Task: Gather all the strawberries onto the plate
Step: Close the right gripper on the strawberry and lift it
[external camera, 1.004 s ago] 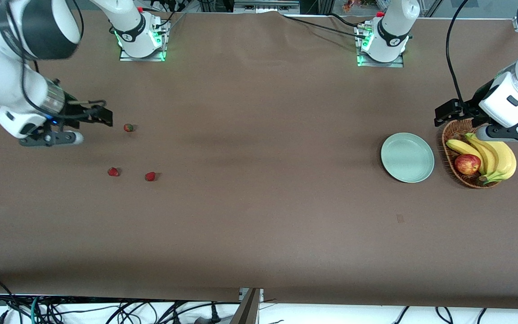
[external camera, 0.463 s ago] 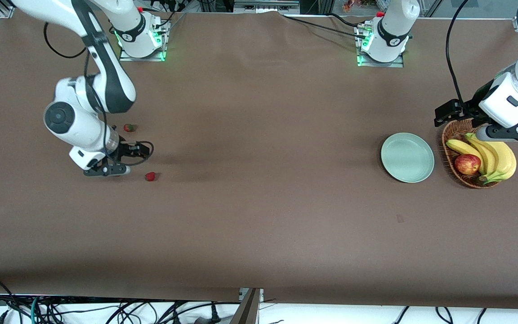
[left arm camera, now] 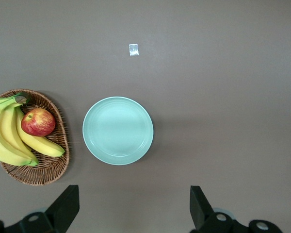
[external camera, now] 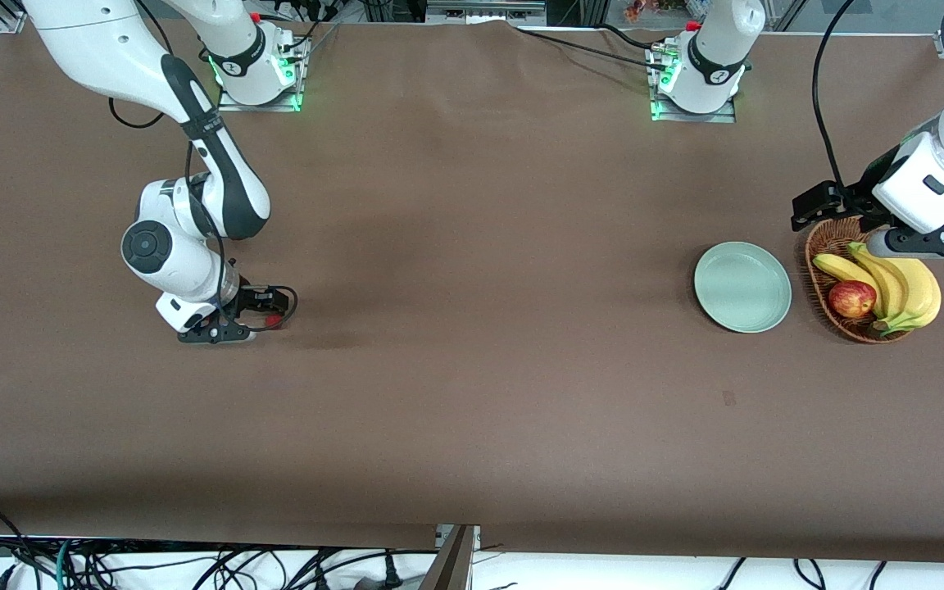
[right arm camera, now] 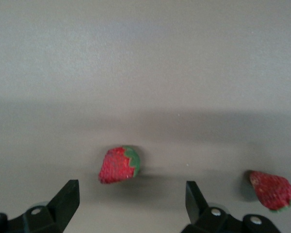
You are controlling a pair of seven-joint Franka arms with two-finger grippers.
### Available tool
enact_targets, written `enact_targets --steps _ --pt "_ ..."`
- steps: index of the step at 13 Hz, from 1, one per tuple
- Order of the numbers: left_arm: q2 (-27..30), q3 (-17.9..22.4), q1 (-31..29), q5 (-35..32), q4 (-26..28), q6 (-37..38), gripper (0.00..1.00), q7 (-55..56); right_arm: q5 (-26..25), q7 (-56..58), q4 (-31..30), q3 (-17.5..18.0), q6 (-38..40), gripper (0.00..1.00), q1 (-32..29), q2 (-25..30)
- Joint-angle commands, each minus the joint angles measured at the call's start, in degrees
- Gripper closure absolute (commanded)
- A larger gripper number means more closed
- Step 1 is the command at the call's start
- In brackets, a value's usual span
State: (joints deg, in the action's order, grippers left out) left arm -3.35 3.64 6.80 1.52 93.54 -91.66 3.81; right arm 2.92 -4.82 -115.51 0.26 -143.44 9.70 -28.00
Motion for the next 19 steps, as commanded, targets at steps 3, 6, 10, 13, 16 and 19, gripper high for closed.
enact_targets --steps 3,6,10,13,16,19 --pt "0.01 0.49 0.41 1.47 0.06 -0.27 0.0 0.23 2.34 -0.9 1.16 0.01 -2.37 0.18 0.76 -2.76" --pt "-0.08 0.49 0.41 1.47 0.06 -0.27 0.0 0.23 3.14 -0.89 1.42 -0.08 -3.07 0.28 0.85 -3.55" --pt "-0.08 0.49 0.41 1.47 0.06 -0.27 0.0 0.23 3.14 -0.89 2.04 -0.08 -2.9 0.63 0.85 -3.72" --pt "-0.08 0.58 0.41 1.47 0.06 -0.27 0.0 0.23 3.14 -2.37 4.05 0.0 -1.77 0.81 1.28 -3.73" --pt "-0.08 0.49 0.41 1.47 0.06 -0.45 0.0 0.23 3.14 -11.4 10.62 0.01 9.36 0.81 5.67 -2.93" --pt "-0.16 0.58 0.41 1.47 0.06 -0.45 0.0 0.23 3.32 -23.44 16.97 0.27 16.43 0.8 11.63 -3.02"
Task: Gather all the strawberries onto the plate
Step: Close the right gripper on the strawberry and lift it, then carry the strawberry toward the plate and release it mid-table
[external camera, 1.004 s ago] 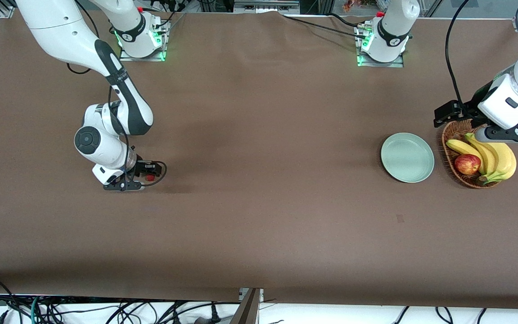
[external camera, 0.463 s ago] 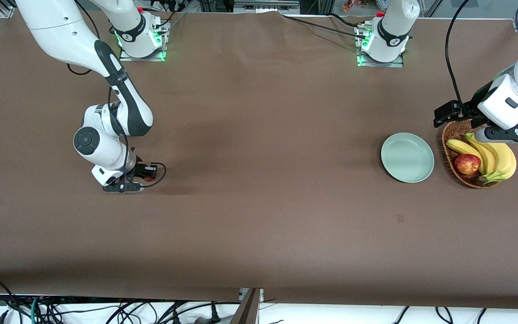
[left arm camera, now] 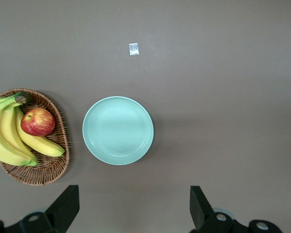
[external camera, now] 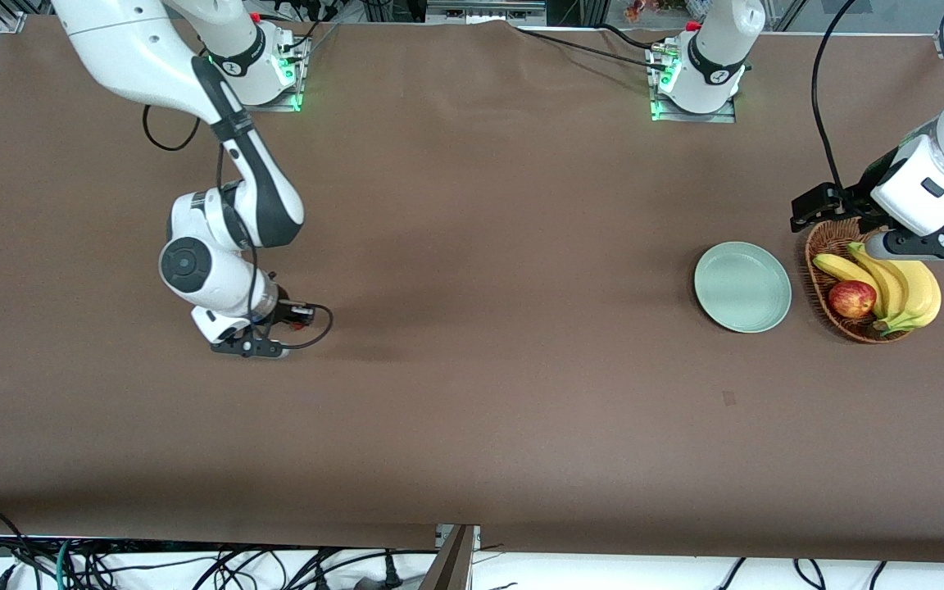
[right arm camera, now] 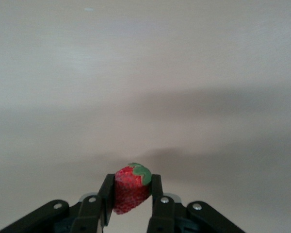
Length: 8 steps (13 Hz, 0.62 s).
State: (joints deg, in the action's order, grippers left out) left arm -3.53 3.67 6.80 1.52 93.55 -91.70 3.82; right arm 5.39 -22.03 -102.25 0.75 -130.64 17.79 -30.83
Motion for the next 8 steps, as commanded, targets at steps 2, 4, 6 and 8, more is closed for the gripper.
enact_targets --steps 2,4,6,8 --pt "0.01 0.55 0.41 1.47 0.06 -0.41 0.0 0.22 3.64 -14.4 6.78 -0.14 3.46 0.79 8.12 -1.16" --pt "0.1 0.55 0.41 1.47 0.06 -0.41 0.0 0.22 8.12 -20.04 9.85 -0.14 3.11 0.78 12.78 -3.17" --pt "0.01 0.64 0.32 1.47 0.06 -0.41 0.0 0.22 13.3 -25.66 14.5 -0.14 1.98 0.75 17.96 -6.77" --pt "0.01 0.64 -0.29 1.47 0.14 -0.41 0.0 0.22 15.35 -34.09 18.99 -0.14 -3.1 0.75 22.71 -10.46"
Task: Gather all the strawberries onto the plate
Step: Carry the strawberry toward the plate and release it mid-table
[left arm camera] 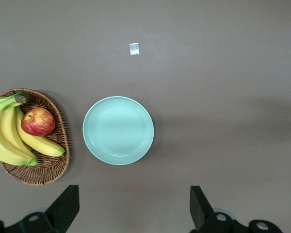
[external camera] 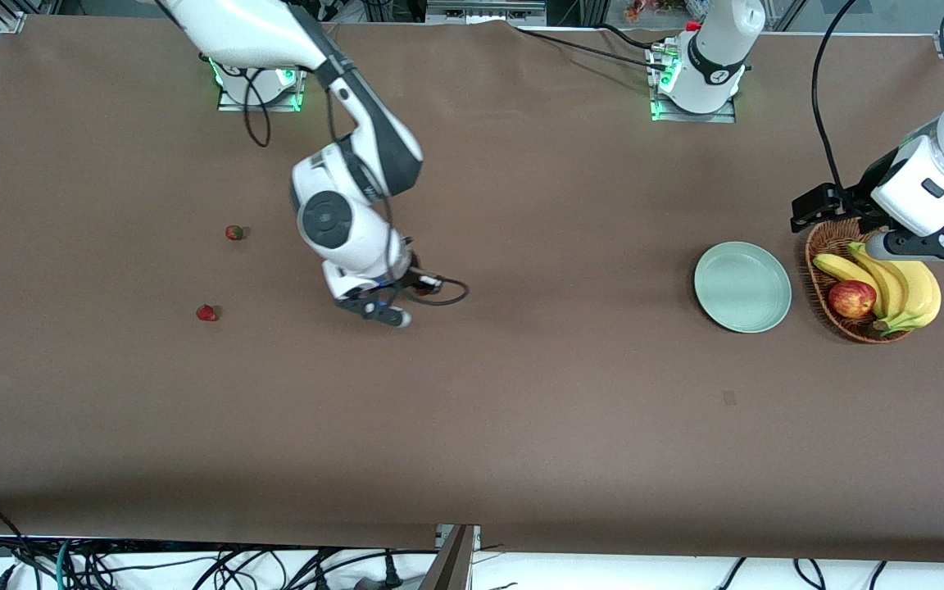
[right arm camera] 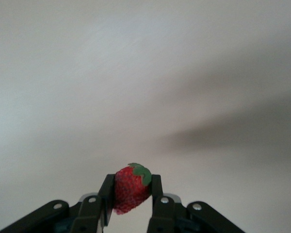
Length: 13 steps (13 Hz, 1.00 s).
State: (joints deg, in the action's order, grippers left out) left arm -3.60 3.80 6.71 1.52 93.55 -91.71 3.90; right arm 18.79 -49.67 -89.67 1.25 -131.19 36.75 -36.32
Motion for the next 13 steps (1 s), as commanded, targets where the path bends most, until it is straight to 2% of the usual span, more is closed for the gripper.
enact_targets --steps 1,3,6,7,9,10,11,13 --pt "-0.18 0.51 -0.21 1.47 0.14 -0.4 0.0 0.41 1.95 -10.84 7.4 -0.64 -5.97 0.74 6.2 -6.73" --pt "-2.1 0.51 -2.04 2.34 0.23 -0.66 0.0 0.24 1.86 -18.58 9.16 -0.72 -15.28 0.71 11.47 -11.21" --pt "-3.17 0.33 -2.41 2.7 1.81 -2.33 0.0 0.06 1.77 -25.54 9.34 -0.72 -26.01 0.66 15.88 -15.26" --pt "-3.08 0.33 -2.41 2.61 2.68 -3.2 0.0 0.06 1.69 -26.87 9.34 -0.81 -28.22 0.6 16.42 -15.62" --pt "-3.08 0.07 -2.32 2.17 4.09 -4.96 0.0 0.06 2.04 -26.7 9.34 -0.99 -27.11 0.22 15.64 -14.06" --pt "-2.73 -0.02 -2.32 2.09 5.58 -6.97 0.0 -0.03 1.95 -26.44 9.34 -1.33 -23.27 0.11 14.76 -12.83" --pt "-2.21 -0.11 -2.32 2.08 7.42 -8.64 0.0 -0.03 1.43 -25.57 9.34 -1.34 -18.19 0.07 12.84 -11.25" --pt "-0.45 -0.98 -2.23 2.08 11.81 -13.03 0.0 0.32 0.63 -20.41 9.25 -1.34 -10.09 0.06 8.79 -7.47"
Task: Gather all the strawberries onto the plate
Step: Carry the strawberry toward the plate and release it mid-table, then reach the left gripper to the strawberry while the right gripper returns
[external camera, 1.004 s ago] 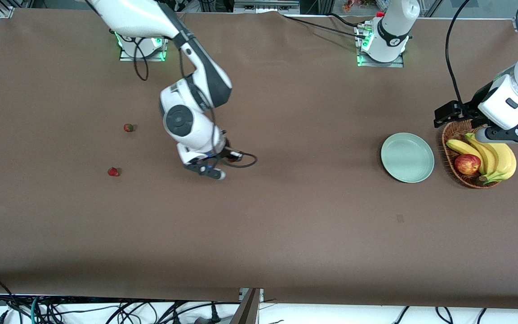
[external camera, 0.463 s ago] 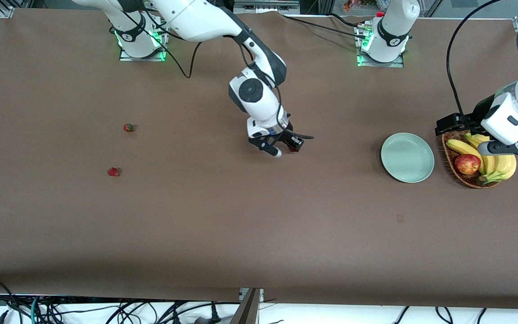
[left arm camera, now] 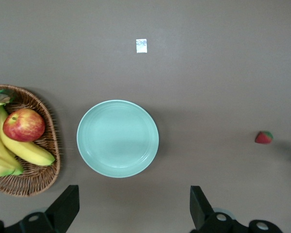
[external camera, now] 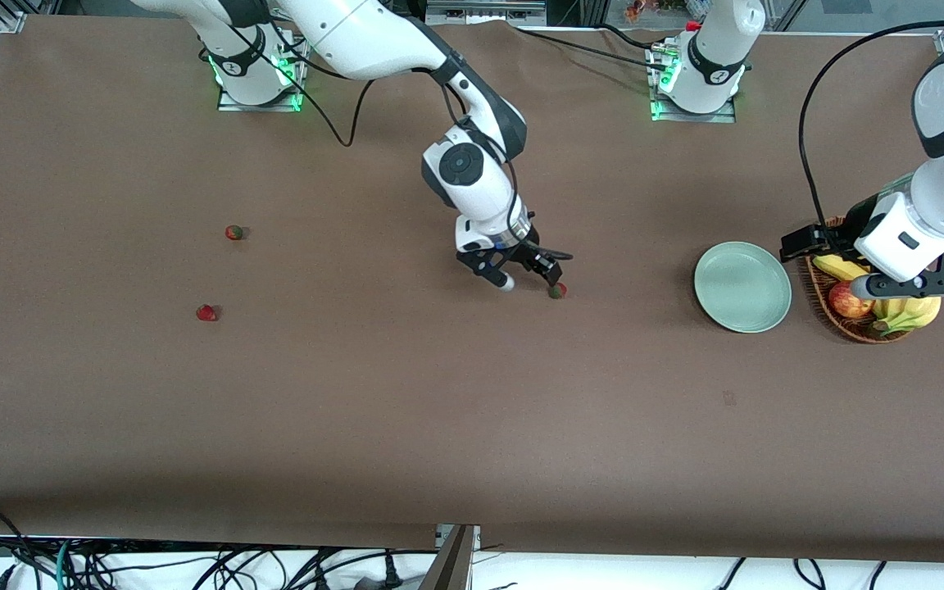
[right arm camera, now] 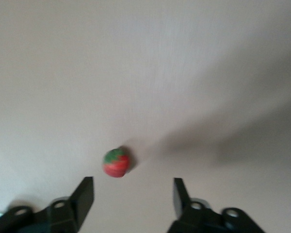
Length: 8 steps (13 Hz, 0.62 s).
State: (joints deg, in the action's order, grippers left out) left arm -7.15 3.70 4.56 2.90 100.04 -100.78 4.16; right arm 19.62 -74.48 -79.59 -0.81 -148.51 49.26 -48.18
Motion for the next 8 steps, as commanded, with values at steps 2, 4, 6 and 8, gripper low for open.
enact_targets --steps 2,4,6,8 --pt "4.33 -2.28 0.71 0.71 9.1 -7.66 0.0 1.71 -0.64 14.21 -1.0 -0.59 18.81 0.06 -6.97 8.09" --pt "4.16 -6.66 0.71 0.62 11.48 -11.69 0.0 8.54 -1.34 22.75 -1.87 -6.63 31.64 0.06 -7.07 10.9" --pt "2.5 -11.75 0.71 0.27 13.51 -17.58 0.0 16.27 -4.15 33.29 -7.12 -11.74 36.61 0.06 -6.98 14.94" --pt "-2.66 -17.29 0.8 -3.58 13.25 -23.63 0.0 26.89 -7.13 44.63 -17.56 -15.7 35.14 0.06 -6.98 21.26"
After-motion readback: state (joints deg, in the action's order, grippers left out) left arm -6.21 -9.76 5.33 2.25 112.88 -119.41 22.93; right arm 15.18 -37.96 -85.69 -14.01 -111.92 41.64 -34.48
